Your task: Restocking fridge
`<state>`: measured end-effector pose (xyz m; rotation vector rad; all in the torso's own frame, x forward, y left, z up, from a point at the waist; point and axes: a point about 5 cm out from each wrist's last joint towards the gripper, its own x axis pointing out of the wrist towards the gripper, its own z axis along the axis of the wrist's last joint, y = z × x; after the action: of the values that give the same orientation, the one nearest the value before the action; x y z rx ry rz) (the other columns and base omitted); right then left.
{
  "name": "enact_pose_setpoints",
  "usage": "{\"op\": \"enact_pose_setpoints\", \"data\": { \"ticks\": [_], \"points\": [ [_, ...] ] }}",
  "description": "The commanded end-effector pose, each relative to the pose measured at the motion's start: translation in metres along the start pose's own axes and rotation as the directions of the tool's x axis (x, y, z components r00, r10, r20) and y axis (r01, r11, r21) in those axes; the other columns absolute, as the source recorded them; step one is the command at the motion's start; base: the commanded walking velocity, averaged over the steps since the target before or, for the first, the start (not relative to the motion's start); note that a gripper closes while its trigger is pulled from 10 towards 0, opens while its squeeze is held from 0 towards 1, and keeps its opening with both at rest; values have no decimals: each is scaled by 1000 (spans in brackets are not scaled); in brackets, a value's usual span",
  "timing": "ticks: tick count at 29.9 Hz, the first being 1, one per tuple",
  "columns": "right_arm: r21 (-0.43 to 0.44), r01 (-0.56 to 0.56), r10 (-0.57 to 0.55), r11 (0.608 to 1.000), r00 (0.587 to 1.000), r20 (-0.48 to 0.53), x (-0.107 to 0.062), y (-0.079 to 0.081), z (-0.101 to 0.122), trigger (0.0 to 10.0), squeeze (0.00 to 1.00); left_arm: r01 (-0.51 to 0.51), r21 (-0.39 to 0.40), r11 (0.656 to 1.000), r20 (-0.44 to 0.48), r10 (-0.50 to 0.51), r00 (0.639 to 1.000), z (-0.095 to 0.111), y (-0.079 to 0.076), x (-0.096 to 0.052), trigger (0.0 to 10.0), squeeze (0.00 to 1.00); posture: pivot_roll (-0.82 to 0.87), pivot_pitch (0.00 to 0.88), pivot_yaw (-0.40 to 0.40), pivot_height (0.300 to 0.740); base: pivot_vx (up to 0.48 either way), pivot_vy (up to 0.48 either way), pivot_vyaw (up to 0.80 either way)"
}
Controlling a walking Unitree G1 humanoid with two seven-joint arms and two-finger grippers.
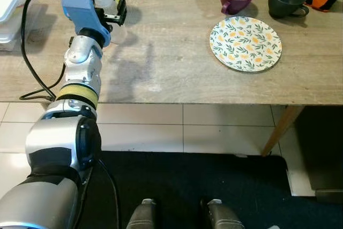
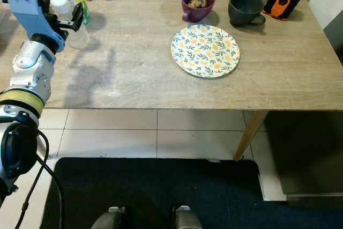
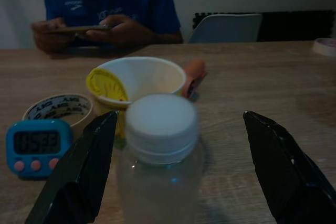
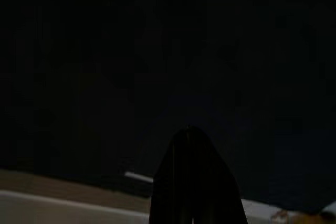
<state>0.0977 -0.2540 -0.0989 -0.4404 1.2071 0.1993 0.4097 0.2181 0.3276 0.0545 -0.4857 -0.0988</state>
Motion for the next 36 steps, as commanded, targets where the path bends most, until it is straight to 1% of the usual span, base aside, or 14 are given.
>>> {"op": "enact_pose_setpoints", "data": {
  "ticks": [1,4,5,6,8,10,15,20,26,29,36],
  "points": [
    [-5,-57,56,998,995,-85,-3,18,-25,10000,0,-20,9,1000,-13,20,1000,1,8,-2,10000,0,-134,426,12,740,0,0,0],
    [-5,-57,56,998,995,-85,-3,18,-25,10000,0,-20,9,1000,-13,20,1000,1,8,-2,10000,0,-134,426,12,740,0,0,0],
    [-5,-58,57,998,995,-86,-3,19,-26,10000,0,-30,4,1000,-12,30,999,2,11,-2,10000,0,-135,427,12,740,0,0,0],
    [-6,-60,59,998,995,-87,-4,20,-28,10000,0,-31,-11,999,-10,30,999,3,10,-1,10000,0,-144,445,10,740,0,0,0],
    [-7,-61,60,998,995,-86,-4,20,-29,10000,0,-30,-21,999,-10,30,1000,3,9,0,10000,0,-144,445,10,740,0,0,0],
    [-8,-62,61,998,995,-85,-4,21,-30,10000,0,-25,-39,999,-14,25,1000,1,5,1,10000,0,-151,452,9,740,0,0,0],
    [-7,-63,62,998,994,-87,-5,21,-33,10000,0,-25,-47,999,-14,24,1000,1,3,2,10000,0,-157,458,8,740,0,0,0],
    [-3,-67,66,998,993,-102,-8,25,-43,10000,0,-22,-59,998,-8,22,1000,4,0,5,10000,0,-167,476,10,740,0,0,0],
    [0,-70,69,998,992,-109,-9,27,-48,10000,0,-11,-65,998,2,11,1000,7,-3,7,10000,0,-169,484,13,740,0,0,0],
    [1,-73,73,997,992,-100,-8,30,-44,10000,0,5,-70,998,20,-3,1000,12,-7,10,10000,0,-175,489,15,740,0,0,0],
    [-5,-76,75,997,993,-86,-7,31,-39,10000,0,19,-69,997,41,-16,999,18,-12,13,10000,0,-175,486,17,740,0,0,0]
  ]
}}
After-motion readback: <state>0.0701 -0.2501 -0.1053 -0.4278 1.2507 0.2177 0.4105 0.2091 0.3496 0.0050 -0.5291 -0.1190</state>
